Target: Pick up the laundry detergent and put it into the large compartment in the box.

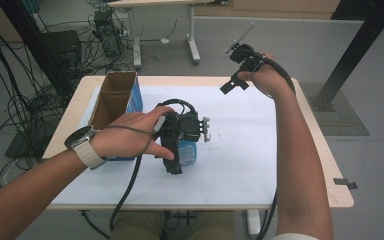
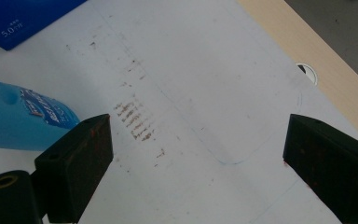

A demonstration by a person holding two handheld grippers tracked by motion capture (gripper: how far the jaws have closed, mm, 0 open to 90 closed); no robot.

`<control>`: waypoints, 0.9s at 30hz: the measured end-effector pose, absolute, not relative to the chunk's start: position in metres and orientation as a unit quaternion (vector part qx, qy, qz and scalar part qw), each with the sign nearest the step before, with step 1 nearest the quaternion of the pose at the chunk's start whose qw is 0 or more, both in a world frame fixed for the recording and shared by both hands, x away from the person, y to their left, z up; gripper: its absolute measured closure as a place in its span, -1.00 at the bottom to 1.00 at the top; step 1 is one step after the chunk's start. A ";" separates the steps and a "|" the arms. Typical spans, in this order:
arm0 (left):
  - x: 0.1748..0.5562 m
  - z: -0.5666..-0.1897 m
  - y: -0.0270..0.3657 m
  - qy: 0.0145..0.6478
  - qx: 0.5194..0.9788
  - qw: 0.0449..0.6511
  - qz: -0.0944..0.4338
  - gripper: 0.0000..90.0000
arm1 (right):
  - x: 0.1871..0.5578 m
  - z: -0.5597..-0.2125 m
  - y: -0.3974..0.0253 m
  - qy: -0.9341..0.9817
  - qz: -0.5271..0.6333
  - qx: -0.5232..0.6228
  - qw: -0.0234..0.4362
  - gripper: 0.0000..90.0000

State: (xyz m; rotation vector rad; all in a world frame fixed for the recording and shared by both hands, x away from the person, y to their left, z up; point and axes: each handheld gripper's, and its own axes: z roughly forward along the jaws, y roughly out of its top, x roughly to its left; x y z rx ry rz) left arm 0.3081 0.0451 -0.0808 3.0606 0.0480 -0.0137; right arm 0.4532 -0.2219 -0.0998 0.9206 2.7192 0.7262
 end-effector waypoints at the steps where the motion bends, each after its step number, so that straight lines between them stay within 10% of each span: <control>1: 0.308 -0.080 0.046 0.015 0.999 0.042 -0.004 -0.78 | 0.453 -0.100 -0.222 0.915 0.244 0.309 0.090 -0.82; 27: 0.314 -0.063 0.046 0.019 0.999 0.047 0.008 -0.78 | 0.450 -0.099 -0.227 0.912 0.248 0.312 0.092 -0.82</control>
